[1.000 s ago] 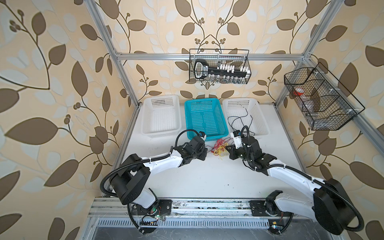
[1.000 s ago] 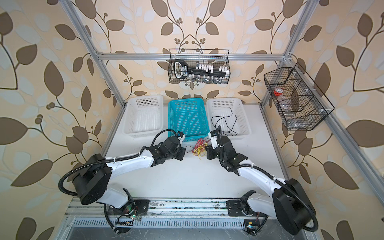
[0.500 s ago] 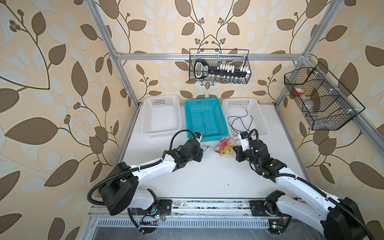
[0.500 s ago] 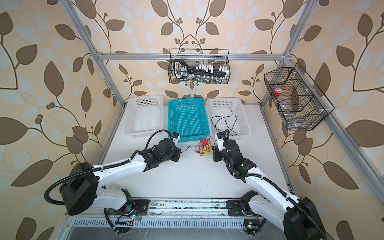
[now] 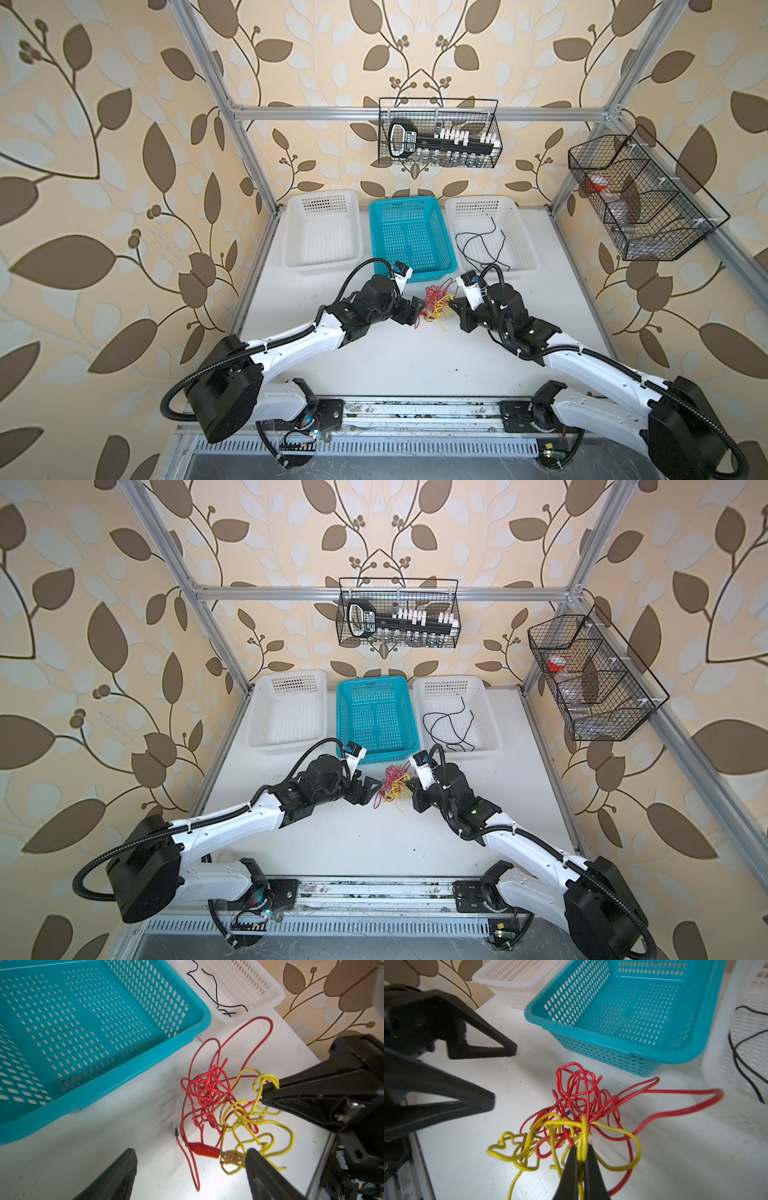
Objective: Untangle the cables
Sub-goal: 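Pull the yellow wire away from the red wire held by the left gripper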
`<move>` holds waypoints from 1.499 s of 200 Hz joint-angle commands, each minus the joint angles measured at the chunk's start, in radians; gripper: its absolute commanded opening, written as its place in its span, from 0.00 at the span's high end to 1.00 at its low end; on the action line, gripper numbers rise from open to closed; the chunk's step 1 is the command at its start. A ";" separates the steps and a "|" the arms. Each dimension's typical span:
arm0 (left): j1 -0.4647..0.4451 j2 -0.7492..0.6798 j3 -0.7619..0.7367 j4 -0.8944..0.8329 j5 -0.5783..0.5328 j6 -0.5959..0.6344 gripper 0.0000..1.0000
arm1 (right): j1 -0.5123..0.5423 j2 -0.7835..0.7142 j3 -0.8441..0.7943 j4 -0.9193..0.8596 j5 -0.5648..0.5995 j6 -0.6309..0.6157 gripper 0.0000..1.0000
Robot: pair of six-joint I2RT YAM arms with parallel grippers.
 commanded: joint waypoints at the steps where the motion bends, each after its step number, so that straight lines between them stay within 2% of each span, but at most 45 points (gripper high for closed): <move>1: -0.006 0.048 0.049 0.058 0.042 -0.026 0.17 | 0.023 0.000 -0.002 0.071 -0.068 -0.049 1.00; 26: -0.005 0.092 0.070 0.089 0.056 -0.045 0.18 | 0.042 0.025 0.000 0.096 -0.086 -0.050 1.00; 38: -0.005 0.112 0.079 0.096 0.060 -0.051 0.24 | 0.055 0.036 0.004 0.109 -0.087 -0.047 1.00; 54: -0.005 0.141 0.079 0.112 0.071 -0.057 0.48 | 0.065 0.050 0.014 0.119 -0.072 -0.041 1.00; 83: -0.005 0.174 0.082 0.104 0.073 -0.070 1.00 | 0.071 0.066 0.022 0.134 -0.024 -0.022 1.00; 106: -0.006 0.164 0.077 0.063 0.022 -0.069 1.00 | 0.070 0.066 0.028 0.110 0.032 -0.013 1.00; 148: -0.005 0.133 0.065 -0.076 -0.151 -0.058 1.00 | 0.040 0.000 -0.005 0.036 0.122 0.022 1.00; 178: -0.004 0.133 0.064 -0.165 -0.231 -0.066 1.00 | -0.066 -0.098 -0.063 -0.001 0.102 0.068 1.00; 223: -0.004 0.085 0.048 -0.225 -0.300 -0.071 1.00 | -0.207 -0.235 -0.092 -0.116 0.140 0.104 1.00; 243: -0.003 0.075 0.042 -0.244 -0.323 -0.069 1.00 | -0.271 -0.262 -0.098 -0.149 0.178 0.161 1.00; 300: 0.008 0.033 0.021 -0.302 -0.396 -0.059 1.00 | -0.455 -0.295 -0.090 -0.220 0.139 0.241 1.00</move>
